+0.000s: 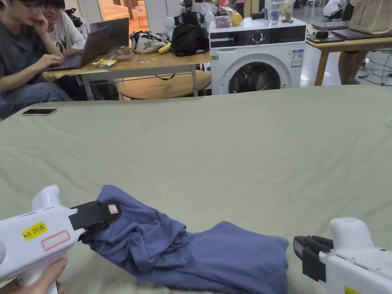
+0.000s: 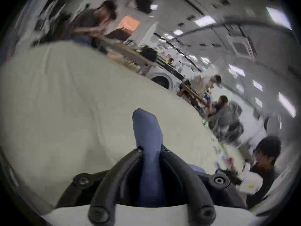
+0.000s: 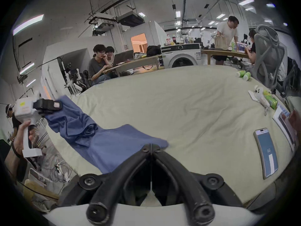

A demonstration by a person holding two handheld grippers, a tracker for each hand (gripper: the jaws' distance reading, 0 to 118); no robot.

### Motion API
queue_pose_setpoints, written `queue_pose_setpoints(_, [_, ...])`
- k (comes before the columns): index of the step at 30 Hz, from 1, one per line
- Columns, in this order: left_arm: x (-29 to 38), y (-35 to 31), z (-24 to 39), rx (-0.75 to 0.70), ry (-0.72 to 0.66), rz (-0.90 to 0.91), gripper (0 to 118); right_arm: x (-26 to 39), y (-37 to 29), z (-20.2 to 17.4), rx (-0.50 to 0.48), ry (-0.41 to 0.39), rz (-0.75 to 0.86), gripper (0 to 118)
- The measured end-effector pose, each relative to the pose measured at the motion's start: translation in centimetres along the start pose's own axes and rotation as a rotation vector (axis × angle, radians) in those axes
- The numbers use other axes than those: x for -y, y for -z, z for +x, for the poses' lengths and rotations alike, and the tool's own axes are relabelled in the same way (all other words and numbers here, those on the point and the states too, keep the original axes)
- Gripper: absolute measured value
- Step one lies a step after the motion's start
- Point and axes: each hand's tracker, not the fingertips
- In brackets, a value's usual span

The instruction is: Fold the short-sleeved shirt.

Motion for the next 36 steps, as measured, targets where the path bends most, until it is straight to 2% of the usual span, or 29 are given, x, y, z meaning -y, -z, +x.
queue_pose_setpoints(4, [2.3, 4.5, 7.6, 0.096, 0.192, -0.148, 7, -0.3, -1.1, 0.7, 0.015, 0.029, 0.023, 0])
queue_pose_setpoints(8, [7.6, 12.5, 11.6, 0.126, 0.258, -0.313, 7, 0.2, -2.2, 1.0, 0.021, 0.042, 0.024, 0])
queue_pose_setpoints(9, [8.8, 13.8, 12.4, 0.153, 0.256, -0.346, 12, 0.4, -2.3, 1.1, 0.026, 0.037, 0.019, 0])
queue_pose_setpoints(11, [10.3, 15.3, 13.9, 0.201, 0.282, -0.407, 55, 0.8, -2.7, 1.4, 0.04, 0.028, 0.006, 0])
queue_pose_setpoints(12, [10.4, 15.7, 14.3, 0.235, 0.293, -0.424, 58, 0.9, -2.8, 1.5, 0.047, 0.024, -0.002, 0])
queue_pose_setpoints(15, [8.6, 14.9, 13.9, 0.353, 0.153, -0.413, 54, 1.5, -2.9, 2.2, 0.061, 0.027, -0.016, 0])
queue_pose_setpoints(18, [5.7, 12.7, 12.3, 0.43, 0.035, -0.283, 53, 2.0, -2.9, 3.2, 0.039, 0.095, -0.014, 0])
queue_pose_setpoints(19, [5.1, 12.4, 11.7, 0.413, 0.023, -0.262, 43, 2.1, -2.8, 3.3, 0.034, 0.105, -0.014, 0])
queue_pose_setpoints(21, [4.6, 12.4, 11.0, 0.323, 0.049, -0.257, 2, 2.0, -3.0, 3.3, 0.032, 0.103, -0.009, 0])
queue_pose_setpoints(23, [5.9, 13.7, 10.5, 0.265, 0.083, -0.314, 0, 1.9, -3.1, 3.1, 0.024, 0.112, 0.003, 0])
queue_pose_setpoints(27, [11.4, 17.7, 11.9, 0.343, 0.113, -0.57, 0, 1.5, -3.1, 2.5, -0.002, 0.126, 0.008, 0])
queue_pose_setpoints(29, [13.9, 18.5, 13.2, 0.278, 0.249, -0.588, 0, 1.6, -2.9, 1.9, 0.0, 0.111, -0.013, 0])
queue_pose_setpoints(30, [14.4, 18.6, 13.4, 0.281, 0.273, -0.564, 0, 1.7, -2.8, 1.5, 0.007, 0.106, -0.023, 0])
queue_pose_setpoints(32, [13.9, 18.4, 13.3, 0.299, 0.222, -0.531, 0, 2.0, -2.4, 0.9, -0.016, 0.095, -0.038, 0])
queue_pose_setpoints(33, [13.3, 18.2, 13.1, 0.305, 0.16, -0.537, 1, 2.0, -2.1, 0.5, -0.024, 0.095, -0.044, 0])
queue_pose_setpoints(34, [12.7, 18.0, 12.8, 0.319, 0.125, -0.54, 14, 1.9, -1.7, 0.2, -0.034, 0.092, -0.049, 0])
queue_pose_setpoints(36, [11.0, 16.2, 11.7, 0.355, 0.108, -0.441, 49, 1.4, -0.8, -0.6, -0.07, 0.073, -0.059, 0])
